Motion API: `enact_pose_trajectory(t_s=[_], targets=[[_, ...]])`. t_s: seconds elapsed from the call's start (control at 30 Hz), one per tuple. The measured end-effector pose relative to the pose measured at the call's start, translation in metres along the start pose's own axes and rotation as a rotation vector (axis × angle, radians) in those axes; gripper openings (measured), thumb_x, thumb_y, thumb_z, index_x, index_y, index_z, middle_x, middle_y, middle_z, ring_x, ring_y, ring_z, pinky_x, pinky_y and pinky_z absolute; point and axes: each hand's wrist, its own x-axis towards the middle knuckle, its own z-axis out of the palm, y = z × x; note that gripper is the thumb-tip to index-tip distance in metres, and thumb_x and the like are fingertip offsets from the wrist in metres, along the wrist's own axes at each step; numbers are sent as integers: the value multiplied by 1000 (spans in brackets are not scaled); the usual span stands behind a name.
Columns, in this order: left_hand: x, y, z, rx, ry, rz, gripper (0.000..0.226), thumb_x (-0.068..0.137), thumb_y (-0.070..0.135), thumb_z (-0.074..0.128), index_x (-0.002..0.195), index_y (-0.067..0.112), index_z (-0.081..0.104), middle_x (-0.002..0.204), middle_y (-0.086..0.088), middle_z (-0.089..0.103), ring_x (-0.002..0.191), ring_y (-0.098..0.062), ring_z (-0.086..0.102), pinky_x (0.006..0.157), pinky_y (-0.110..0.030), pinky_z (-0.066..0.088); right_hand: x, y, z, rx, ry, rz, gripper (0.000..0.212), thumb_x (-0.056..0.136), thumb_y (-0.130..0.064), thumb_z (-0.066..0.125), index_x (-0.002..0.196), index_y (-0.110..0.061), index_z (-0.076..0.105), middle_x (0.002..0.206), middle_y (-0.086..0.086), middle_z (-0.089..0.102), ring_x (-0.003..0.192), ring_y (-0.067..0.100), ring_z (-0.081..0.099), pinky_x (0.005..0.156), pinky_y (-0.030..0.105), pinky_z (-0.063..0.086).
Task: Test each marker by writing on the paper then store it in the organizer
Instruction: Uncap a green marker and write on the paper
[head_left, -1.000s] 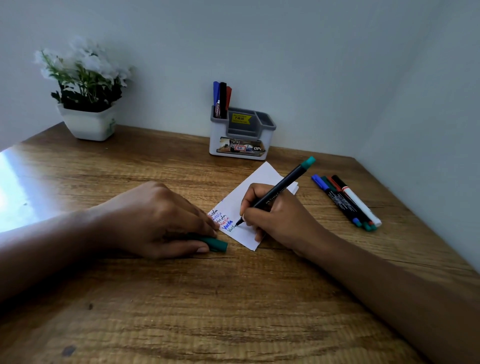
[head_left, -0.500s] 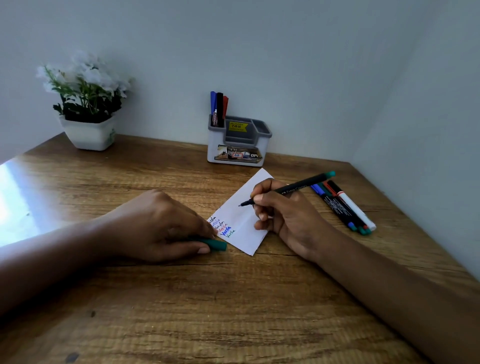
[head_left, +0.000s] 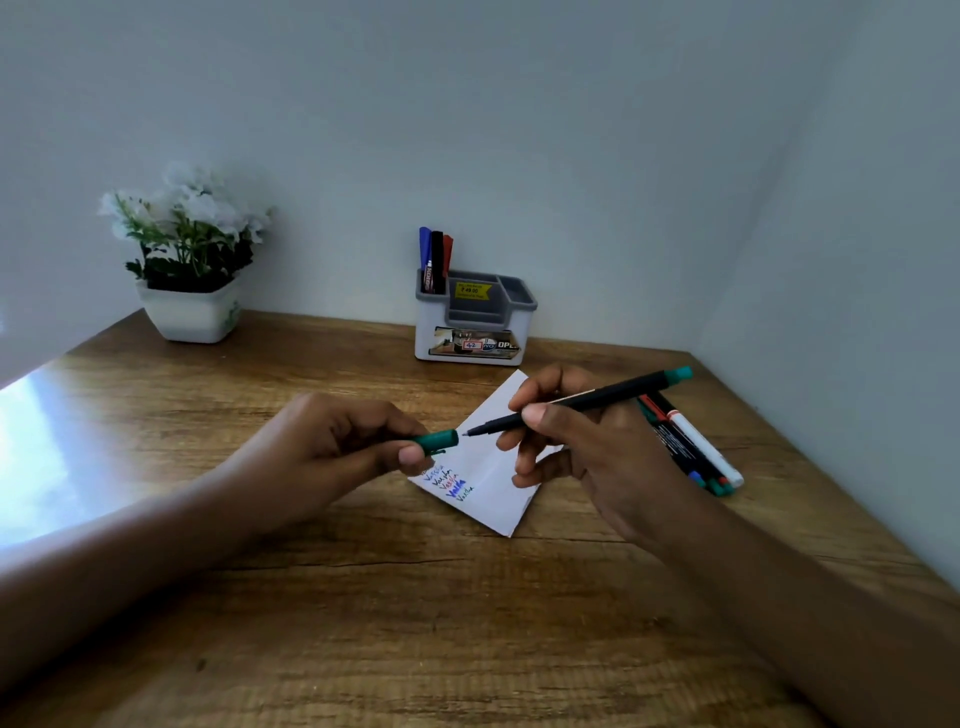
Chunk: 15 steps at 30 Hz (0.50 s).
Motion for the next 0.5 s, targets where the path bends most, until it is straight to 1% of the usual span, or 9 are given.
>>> enact_pose_trajectory(t_s=[0.03,0.1,0.17,0.23,0.33,0.4,0.43,0.5], targets=[[0,2,0,-11,-6,-1,50,71,83,52,100,46,69,87,3,75,75,-30,68,65,-56,54,0,0,1,-2,-1,3,2,86,-10,57,85,-11,57,74,10,71,59,16,63,55,31,55],[0,5,1,-36,-19,-7,50,71,82,53,98,43,70,86,5,75,75,-26,69,66,-55,54,-1,0,3,-7,-11,11,10,81,-17,60,85,-11,53,78,12,72,59,17,64,56,32,57],[-1,7,2,-75,-16,-25,48,71,80,55,96,43,71,85,9,76,77,-20,71,69,-52,57,-3,-1,5,-31,-32,7,17,79,-22,61,86,-10,53,79,12,73,60,18,64,56,32,57],[-1,9,3,-145,-25,-34,44,72,76,59,93,39,73,84,8,76,78,-16,72,72,-44,60,-6,-1,8,-92,-50,-1,24,75,-25,64,88,-7,55,77,9,73,58,16,63,52,29,56],[-1,14,10,-272,-47,-33,42,72,68,66,90,31,74,81,0,75,73,-16,73,67,-26,58,-9,0,17,-193,-36,-29,29,75,-26,68,89,-3,58,65,3,68,48,13,55,42,21,45],[-3,19,17,-303,21,-40,41,71,65,69,91,29,75,78,-2,75,68,-15,72,64,-21,56,-11,0,23,-143,11,-29,30,76,-24,68,89,0,56,58,0,63,45,9,48,40,17,39],[-4,22,19,-290,77,-36,41,69,65,69,92,31,75,77,0,75,66,-12,72,62,-21,56,-13,-1,25,-97,34,-25,34,75,-24,68,90,3,55,55,-1,61,44,7,46,40,16,37],[-6,30,20,-192,155,5,43,71,68,65,98,35,72,79,8,76,66,-9,72,61,-25,58,-16,-5,27,-39,56,-38,42,70,-28,67,92,4,53,53,-3,58,43,4,46,39,14,37]])
